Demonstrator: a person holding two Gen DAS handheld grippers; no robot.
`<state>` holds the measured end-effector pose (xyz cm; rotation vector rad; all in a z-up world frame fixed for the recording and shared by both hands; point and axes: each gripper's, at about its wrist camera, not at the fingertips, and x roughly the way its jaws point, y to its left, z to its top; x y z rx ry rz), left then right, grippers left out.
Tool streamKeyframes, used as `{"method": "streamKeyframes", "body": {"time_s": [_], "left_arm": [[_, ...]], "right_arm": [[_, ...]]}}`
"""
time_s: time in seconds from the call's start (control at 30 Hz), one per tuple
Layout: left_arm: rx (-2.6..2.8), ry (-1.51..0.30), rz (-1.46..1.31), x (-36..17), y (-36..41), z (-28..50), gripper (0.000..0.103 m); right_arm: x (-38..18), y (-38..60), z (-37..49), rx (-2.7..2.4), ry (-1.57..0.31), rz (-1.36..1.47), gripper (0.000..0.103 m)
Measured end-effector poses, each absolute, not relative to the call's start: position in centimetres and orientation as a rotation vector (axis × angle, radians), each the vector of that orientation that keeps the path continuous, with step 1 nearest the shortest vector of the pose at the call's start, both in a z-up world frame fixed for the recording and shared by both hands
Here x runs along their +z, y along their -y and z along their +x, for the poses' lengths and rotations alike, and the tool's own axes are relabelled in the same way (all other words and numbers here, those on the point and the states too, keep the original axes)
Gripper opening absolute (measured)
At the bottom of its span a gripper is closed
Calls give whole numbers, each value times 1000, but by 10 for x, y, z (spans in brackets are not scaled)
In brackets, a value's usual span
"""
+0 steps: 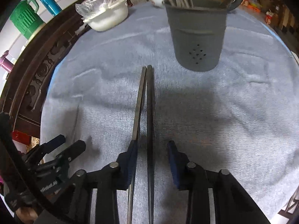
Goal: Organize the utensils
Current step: 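Close the right gripper on one of the remaining chopsticks, then hold the chopstick in the right gripper while the left gripper grasps the last one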
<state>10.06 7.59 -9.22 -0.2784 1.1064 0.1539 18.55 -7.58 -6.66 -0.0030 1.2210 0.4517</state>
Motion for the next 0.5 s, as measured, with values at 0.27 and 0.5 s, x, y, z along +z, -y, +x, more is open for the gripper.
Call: {"method": "streamKeyframes", "body": {"time_s": [0.27, 0.5], "left_arm": [[131, -1122, -292, -91, -72, 103, 78], [76, -1160, -297, -88, -54, 118, 78]], "right_arm": [[-69, 100, 187, 407, -1261, 83, 7], [-70, 131, 180, 351, -1277, 166, 10]]}}
